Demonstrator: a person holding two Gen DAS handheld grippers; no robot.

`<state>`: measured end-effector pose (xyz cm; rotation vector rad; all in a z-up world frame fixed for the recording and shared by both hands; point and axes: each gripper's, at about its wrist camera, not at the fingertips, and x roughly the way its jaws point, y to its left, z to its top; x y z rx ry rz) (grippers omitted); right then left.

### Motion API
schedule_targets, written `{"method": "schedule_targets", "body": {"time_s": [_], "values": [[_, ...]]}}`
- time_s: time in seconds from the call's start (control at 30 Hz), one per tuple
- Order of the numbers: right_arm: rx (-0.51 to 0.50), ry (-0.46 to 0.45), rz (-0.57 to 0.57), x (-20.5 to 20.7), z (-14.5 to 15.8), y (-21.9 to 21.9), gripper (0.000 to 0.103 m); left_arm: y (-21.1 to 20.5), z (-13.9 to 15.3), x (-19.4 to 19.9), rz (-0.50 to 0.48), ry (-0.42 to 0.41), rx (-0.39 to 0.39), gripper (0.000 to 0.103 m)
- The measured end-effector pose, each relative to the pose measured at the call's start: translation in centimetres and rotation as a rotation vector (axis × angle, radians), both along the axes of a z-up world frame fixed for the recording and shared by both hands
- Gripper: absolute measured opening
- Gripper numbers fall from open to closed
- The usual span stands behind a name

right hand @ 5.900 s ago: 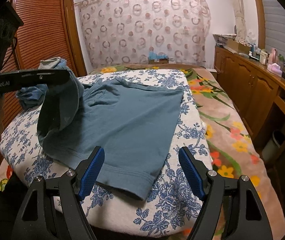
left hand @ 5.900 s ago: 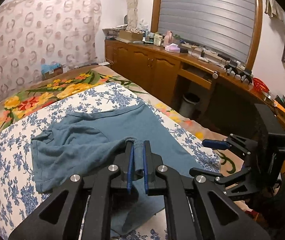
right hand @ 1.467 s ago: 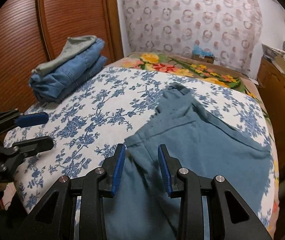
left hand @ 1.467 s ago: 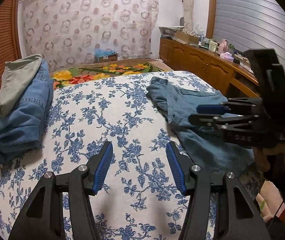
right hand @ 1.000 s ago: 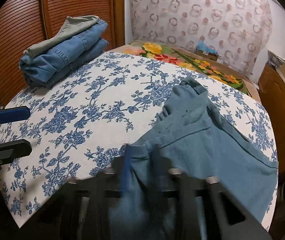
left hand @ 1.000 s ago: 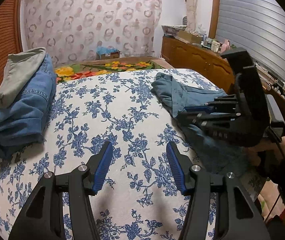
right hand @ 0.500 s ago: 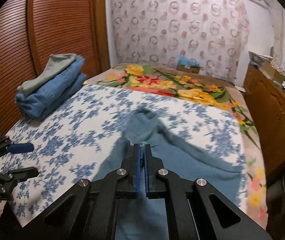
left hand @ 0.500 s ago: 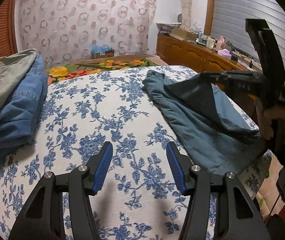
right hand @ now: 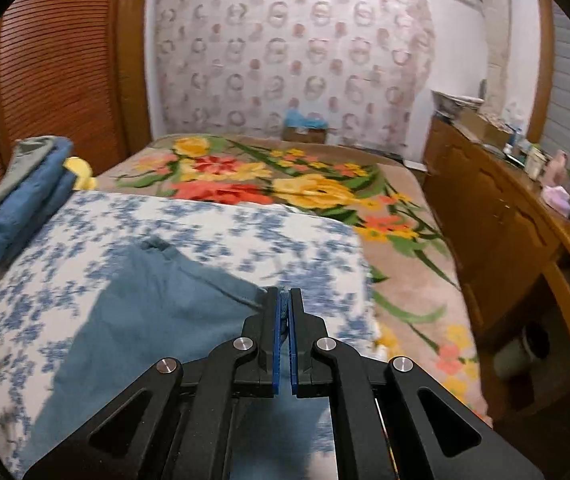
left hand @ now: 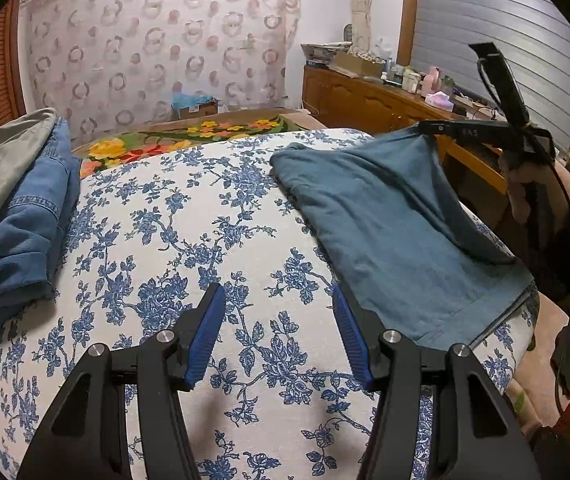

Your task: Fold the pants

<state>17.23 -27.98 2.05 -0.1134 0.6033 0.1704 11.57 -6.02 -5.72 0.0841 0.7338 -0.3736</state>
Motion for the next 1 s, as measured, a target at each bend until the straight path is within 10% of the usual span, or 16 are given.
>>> {"method": "schedule_targets", "body": {"time_s": [0.27, 0.63, 0.83, 1.0], "values": [[0.0, 0.025, -0.086, 1.3, -0.9, -0.6, 0.003, -0.5, -0.3, -0.2, -0.009, 0.007, 0.006, 0.057], [0.048, 0.094, -0.029, 0.7, -2.2, 0.8, 0.036, -1.5, -0.7, 0.0, -0.026, 0.02, 0.003, 0.057], [0.046, 0.154, -0.032, 1.9, -3.5, 0.0, 0.035, -3.3, -1.3, 0.4, -0.064, 0.038, 0.014, 0.057], [0.023, 0.126, -0.03, 2.0, -3.3, -0.6, 0.004, -4.5, -2.4, 0.5, -0.089, 0.067, 0.03, 0.057]]}}
